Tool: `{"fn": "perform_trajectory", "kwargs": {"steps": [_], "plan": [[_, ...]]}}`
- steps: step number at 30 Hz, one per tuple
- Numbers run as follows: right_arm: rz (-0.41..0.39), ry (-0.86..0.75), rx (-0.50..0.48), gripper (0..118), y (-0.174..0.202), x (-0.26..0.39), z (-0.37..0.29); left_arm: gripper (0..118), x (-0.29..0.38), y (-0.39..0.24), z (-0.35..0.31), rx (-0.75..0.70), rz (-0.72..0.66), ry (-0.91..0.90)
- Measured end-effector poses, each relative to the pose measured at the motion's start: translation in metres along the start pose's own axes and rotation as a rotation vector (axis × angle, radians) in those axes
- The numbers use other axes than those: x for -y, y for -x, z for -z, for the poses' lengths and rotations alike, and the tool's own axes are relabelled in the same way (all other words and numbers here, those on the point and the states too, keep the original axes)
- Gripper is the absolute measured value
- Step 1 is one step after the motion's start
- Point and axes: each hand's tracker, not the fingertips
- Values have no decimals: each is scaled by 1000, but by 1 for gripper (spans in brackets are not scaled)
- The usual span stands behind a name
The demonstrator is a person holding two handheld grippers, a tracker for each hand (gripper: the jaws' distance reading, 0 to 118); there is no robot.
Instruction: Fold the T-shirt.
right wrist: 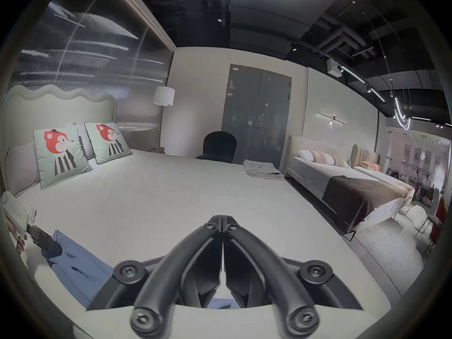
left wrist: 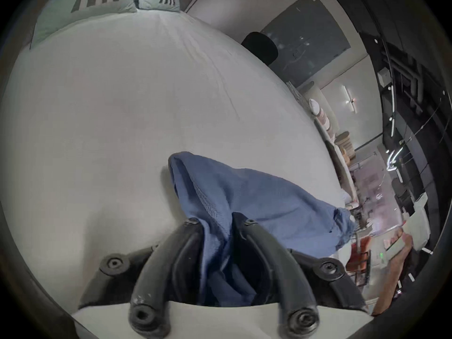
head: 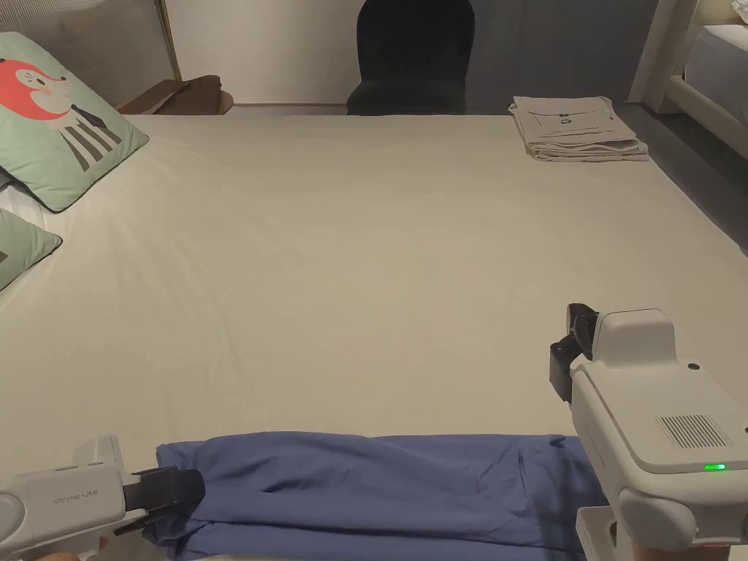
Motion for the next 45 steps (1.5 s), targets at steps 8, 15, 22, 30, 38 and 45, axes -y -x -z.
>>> {"fn": "perform_trajectory", "kwargs": {"steps": [8, 15, 22, 30, 38, 45], "plan": [[26, -9, 9, 0, -9, -2, -4, 5, -11, -28, -31, -24, 86, -45], [41, -26, 11, 0, -17, -5, -12, 5, -26, -24, -69, -87, 112, -105], [45, -36, 10, 0, -22, -5, -18, 5, -30, -30, -82, -190, 137, -101], [31, -28, -7, 0, -25, -3, -24, 5, -13, -113, -35, -137, 201, -19], [36, -15, 3, 0, -38, 3, -31, 5, 19, -195, 32, -50, 284, 106], [39, -4, 24, 0, -52, 5, -35, 5, 44, -221, 82, -20, 321, 153]]}}
